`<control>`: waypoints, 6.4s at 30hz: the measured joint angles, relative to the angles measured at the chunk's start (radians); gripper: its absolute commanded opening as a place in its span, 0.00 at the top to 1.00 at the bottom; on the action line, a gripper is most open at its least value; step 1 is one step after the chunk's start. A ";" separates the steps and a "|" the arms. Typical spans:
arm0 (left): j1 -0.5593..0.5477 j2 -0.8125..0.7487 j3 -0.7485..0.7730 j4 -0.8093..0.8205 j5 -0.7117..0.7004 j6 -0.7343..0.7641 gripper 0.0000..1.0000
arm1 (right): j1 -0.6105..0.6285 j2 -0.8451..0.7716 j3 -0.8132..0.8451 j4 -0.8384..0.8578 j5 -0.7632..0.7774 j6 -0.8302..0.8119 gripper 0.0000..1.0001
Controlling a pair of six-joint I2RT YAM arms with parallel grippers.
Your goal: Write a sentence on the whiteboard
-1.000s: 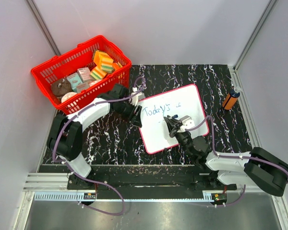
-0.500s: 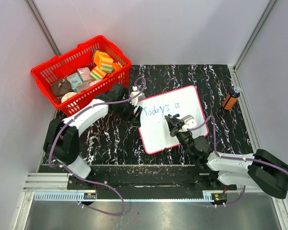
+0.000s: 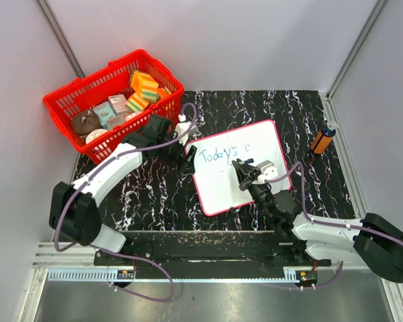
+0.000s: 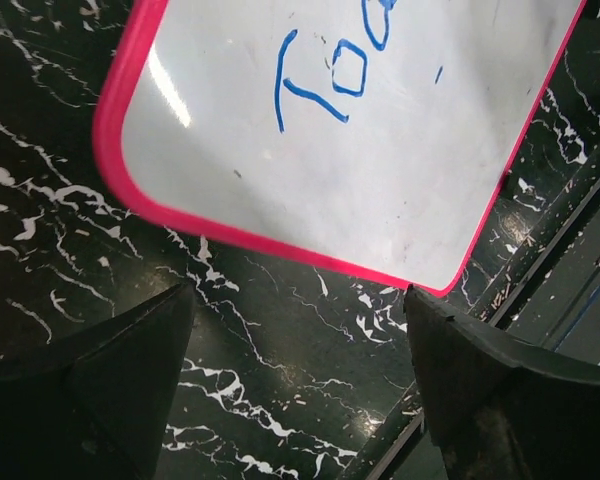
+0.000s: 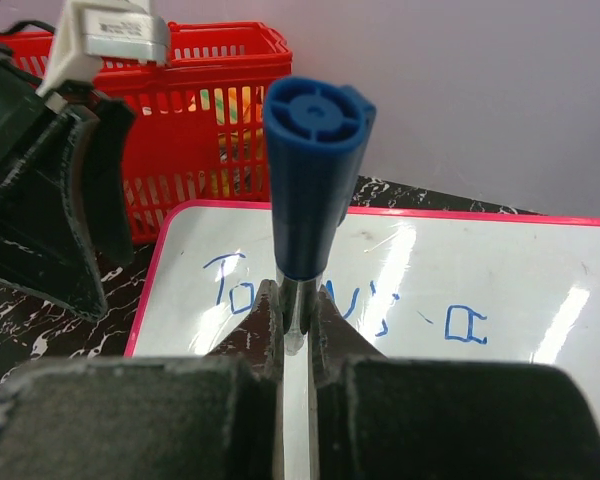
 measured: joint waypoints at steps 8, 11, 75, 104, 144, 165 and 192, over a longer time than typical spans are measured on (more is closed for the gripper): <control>0.055 -0.200 -0.117 0.066 -0.029 -0.133 0.04 | 0.000 -0.022 0.019 -0.040 0.000 0.002 1.00; 0.103 -0.262 -0.206 0.142 -0.006 -0.246 0.03 | 0.000 -0.022 0.029 -0.057 0.000 0.013 1.00; 0.072 0.151 -0.378 1.223 0.381 -0.966 1.00 | -0.087 0.095 0.033 -0.029 -0.111 0.090 1.00; 0.077 0.151 -0.309 1.084 0.410 -0.860 1.00 | -0.085 0.182 0.013 0.046 -0.101 0.068 1.00; 0.078 0.145 -0.301 1.058 0.414 -0.844 1.00 | -0.080 0.174 -0.001 0.044 -0.117 0.131 1.00; 0.079 0.145 -0.301 1.055 0.418 -0.839 1.00 | -0.079 0.208 0.010 0.087 -0.062 0.107 1.00; 0.084 0.145 -0.295 1.034 0.431 -0.819 1.00 | -0.079 0.188 -0.034 0.079 -0.129 0.239 1.00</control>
